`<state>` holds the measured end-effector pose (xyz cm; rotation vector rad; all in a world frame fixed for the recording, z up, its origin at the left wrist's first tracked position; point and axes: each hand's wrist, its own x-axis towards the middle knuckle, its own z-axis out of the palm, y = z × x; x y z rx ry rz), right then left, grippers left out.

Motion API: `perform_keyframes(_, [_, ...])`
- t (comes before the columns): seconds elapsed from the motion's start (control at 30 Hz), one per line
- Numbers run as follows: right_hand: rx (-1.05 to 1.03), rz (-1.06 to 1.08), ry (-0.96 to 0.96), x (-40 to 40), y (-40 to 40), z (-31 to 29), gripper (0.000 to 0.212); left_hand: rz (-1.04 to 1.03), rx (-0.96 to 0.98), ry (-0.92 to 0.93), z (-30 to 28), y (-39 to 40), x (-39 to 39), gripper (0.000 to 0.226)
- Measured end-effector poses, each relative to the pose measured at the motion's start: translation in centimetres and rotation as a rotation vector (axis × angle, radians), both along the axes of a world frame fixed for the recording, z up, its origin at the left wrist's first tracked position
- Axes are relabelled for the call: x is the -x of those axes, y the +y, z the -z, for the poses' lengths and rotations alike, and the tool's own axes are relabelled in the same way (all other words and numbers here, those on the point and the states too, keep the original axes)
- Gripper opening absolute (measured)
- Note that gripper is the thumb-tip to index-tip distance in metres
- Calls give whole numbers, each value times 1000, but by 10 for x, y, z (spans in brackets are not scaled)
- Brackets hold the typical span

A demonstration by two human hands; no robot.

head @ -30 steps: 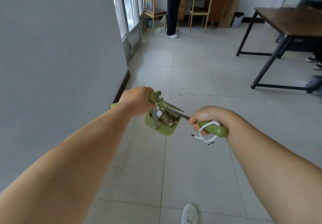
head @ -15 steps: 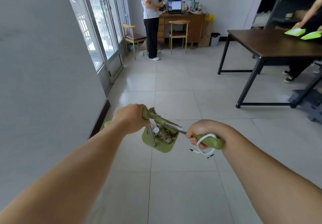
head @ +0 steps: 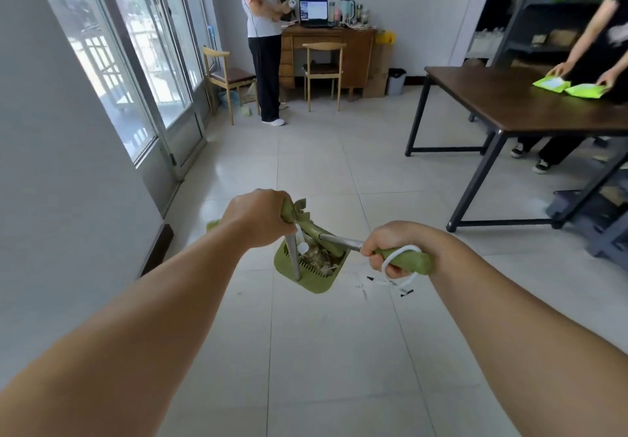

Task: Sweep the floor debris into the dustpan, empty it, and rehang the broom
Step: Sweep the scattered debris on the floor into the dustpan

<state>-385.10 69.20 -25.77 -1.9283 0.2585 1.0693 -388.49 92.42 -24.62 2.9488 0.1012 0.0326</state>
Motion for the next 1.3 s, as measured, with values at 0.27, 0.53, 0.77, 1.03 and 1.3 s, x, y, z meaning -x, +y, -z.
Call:
perform_keyframes(0.27, [-18, 123, -15, -139, 13, -23, 8, 84, 3, -2, -14, 21, -163, 21])
perform_keyframes(0.53, [-46, 182, -20, -313, -2, -31, 11, 149, -19, -29, -26, 8, -347, 21])
perform_keyframes(0.77, [-86, 184, -29, -487, -15, -50, 19, 133, 29, -49, -41, -6, -519, 16])
perform_keyframes(1.03, [-72, 192, 15, -665, 2, -49, 23, 165, 0, -54, -39, 6, -697, 17])
perform_keyframes(1.3, [-77, 236, 60, -834, 26, -51, 19, 255, -12, -40, -46, 25, -871, 24])
